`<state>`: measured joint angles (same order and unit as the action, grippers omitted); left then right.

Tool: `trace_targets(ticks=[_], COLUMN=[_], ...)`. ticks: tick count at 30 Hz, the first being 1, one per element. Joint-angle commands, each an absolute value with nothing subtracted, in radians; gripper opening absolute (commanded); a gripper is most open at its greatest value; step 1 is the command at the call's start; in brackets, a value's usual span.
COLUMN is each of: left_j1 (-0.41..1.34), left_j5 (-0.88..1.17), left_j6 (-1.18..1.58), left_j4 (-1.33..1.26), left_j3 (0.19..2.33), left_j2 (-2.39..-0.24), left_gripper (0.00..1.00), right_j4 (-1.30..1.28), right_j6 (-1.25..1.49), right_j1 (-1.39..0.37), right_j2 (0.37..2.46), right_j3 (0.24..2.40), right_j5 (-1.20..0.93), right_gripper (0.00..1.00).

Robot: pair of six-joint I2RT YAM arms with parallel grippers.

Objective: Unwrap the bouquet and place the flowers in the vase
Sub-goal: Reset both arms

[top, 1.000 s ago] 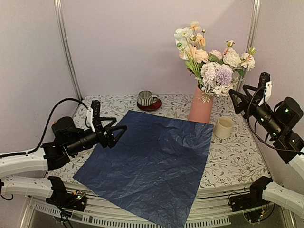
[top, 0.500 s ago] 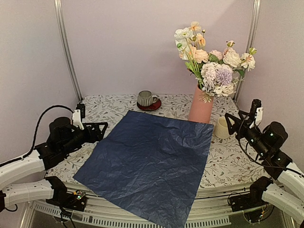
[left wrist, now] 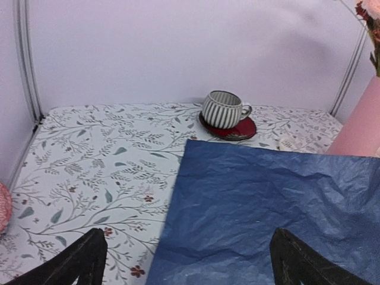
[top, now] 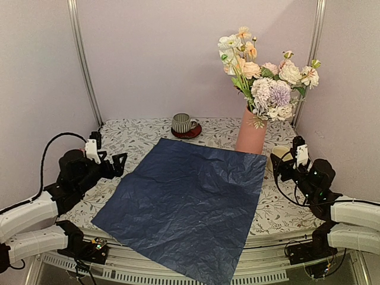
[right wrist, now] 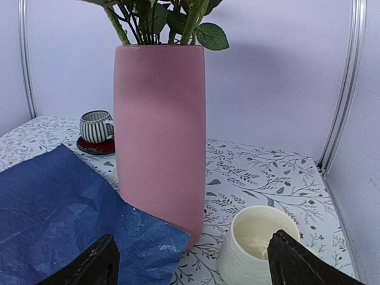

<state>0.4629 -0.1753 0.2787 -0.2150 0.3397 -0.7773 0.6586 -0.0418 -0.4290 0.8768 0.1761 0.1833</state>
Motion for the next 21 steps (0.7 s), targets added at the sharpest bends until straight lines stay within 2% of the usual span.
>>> trace_targets(ticks=[1, 3, 9, 14, 16, 21], left_j1=[0.407, 0.364, 0.218, 0.087, 0.053, 0.036], left_j5=[-0.283, -0.347, -0.336, -0.201, -0.149, -0.093], left_j6=[0.082, 0.062, 0.0, 0.023, 0.021, 0.01], left_j4=[-0.438, -0.461, -0.691, -0.934, -1.042, -1.078], left_j3=[0.252, 0.256, 0.197, 0.114, 0.093, 0.123], left_j2=[-0.809, -0.839, -0.954, -1.048, -1.098, -1.181], left_gripper=[0.98, 0.98, 0.98, 0.98, 0.98, 0.98], right_j4=[0.915, 0.951, 1.156, 1.387, 1.447, 1.58], right_j6=[-0.209, -0.204, -0.119, -0.12, -0.084, -0.083], right_j1=[-0.389, -0.323, -0.125, -0.051, -0.006, 0.005], right_j2=[0.985, 1.039, 1.202, 1.355, 1.438, 1.551], right_j3=[0.15, 0.149, 0.109, 0.11, 0.115, 0.102], right_j5=[0.226, 0.178, 0.052, 0.025, -0.047, -0.098], right_gripper=[0.89, 0.89, 0.86, 0.85, 0.81, 0.81])
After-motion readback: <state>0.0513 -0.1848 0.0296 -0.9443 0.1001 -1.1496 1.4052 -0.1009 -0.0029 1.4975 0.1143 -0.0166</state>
